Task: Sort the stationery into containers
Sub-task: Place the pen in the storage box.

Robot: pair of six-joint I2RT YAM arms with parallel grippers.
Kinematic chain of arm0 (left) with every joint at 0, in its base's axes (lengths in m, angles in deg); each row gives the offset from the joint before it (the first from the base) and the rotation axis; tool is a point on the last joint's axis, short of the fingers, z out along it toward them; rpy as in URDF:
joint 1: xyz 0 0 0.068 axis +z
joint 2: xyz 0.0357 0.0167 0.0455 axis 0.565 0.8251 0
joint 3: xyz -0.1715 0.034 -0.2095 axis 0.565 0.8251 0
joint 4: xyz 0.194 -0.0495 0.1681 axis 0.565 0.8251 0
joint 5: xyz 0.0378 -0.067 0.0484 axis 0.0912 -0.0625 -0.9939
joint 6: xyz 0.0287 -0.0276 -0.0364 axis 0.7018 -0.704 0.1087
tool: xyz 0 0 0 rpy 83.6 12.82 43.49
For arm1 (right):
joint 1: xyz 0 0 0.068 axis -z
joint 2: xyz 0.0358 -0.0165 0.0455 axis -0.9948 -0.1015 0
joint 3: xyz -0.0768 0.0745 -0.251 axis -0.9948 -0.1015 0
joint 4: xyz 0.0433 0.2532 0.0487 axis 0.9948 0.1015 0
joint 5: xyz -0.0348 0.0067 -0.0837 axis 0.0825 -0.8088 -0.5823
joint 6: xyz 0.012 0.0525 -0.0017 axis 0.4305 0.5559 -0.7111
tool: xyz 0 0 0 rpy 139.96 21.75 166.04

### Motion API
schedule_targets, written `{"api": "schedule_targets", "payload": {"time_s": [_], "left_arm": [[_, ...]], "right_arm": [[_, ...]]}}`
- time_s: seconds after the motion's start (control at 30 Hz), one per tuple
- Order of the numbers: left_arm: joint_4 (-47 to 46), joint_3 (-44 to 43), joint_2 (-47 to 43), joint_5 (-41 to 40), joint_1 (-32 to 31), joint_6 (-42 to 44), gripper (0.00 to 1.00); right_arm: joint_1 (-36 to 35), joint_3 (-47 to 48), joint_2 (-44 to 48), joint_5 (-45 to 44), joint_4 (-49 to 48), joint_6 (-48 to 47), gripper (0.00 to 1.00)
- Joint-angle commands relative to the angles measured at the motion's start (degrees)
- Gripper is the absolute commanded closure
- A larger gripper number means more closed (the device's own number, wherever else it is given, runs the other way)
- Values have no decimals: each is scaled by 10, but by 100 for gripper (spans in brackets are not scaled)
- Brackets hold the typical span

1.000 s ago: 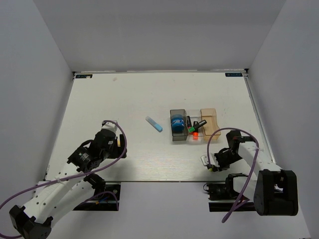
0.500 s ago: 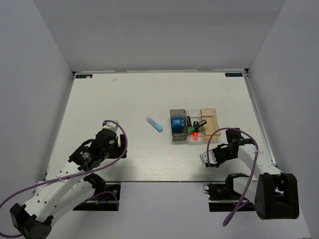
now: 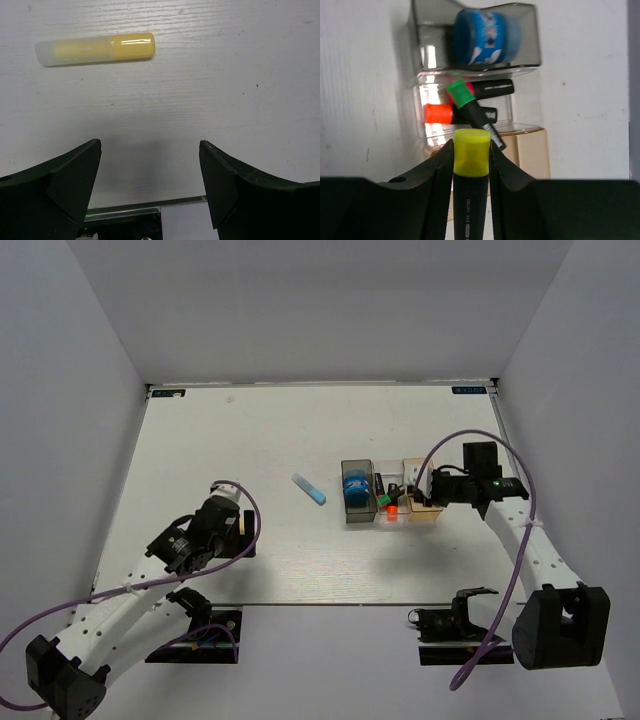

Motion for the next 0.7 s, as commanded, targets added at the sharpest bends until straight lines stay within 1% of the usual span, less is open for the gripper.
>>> {"api": "schedule_targets", "payload": {"time_s": [0.0,0.03,0.07,0.1,0.13,0.2,0.23,0.27,0.33,0.37,0.47,0.5,0.57,0.67], "left_arm": [[-12,-19,8,13,7,-7,11],[-15,-20,10,14,9,-9,11],[-16,-19,14,18,10,-10,11],[-18,-19,18,21,13,-11,11],[-21,-19,19,24,14,-14,11],[-24,-18,29,31,16,-17,11],[-26,-16,32,31,18,-19,11],[-29,-15,34,33,18,-19,11],[-34,-12,41,39,22,-24,11],[-37,-10,42,40,23,-25,11],[-47,-5,52,51,28,-31,11],[-50,-4,59,52,33,-37,11],[-52,-4,63,46,41,-45,11],[-55,-4,70,31,56,-95,11]], "right_arm": [[-9,55,-8,5,-77,229,100],[-9,62,-13,-2,-87,341,100],[-11,67,-23,-24,-91,374,100],[-14,85,-30,-40,-94,431,100],[-14,101,-36,-53,-98,457,100],[-19,129,-69,-63,-95,562,100],[-20,142,-84,-77,-94,585,100],[-26,148,-95,-79,-103,648,100],[-30,147,-107,-90,-122,687,100],[-31,151,-118,-89,-127,734,100],[-35,166,-147,-91,-128,791,100],[-38,169,-171,-92,-128,818,100],[-39,176,-195,-105,-141,852,100],[-44,184,-212,-120,-163,877,100]]}}
